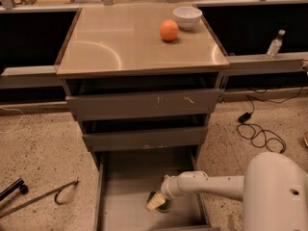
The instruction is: Pick sponge from bottom drawer and place on counter
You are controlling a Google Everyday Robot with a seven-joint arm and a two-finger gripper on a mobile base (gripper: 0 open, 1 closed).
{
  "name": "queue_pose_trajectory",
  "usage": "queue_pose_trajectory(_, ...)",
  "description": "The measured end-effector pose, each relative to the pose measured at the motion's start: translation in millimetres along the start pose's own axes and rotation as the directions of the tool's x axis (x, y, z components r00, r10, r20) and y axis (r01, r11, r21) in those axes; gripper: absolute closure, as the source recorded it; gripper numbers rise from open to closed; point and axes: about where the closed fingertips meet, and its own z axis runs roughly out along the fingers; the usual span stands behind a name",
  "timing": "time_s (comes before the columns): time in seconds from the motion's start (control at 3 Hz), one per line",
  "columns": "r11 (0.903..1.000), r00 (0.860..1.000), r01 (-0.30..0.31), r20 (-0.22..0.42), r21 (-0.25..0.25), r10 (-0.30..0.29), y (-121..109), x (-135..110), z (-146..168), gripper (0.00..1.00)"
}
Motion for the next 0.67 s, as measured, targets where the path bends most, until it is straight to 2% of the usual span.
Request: queue_pose_trajectory(0.67,0.9983,1.000,-0.012,-0.021,-0.056,0.010,-23.8,47.0,77.5,0.00)
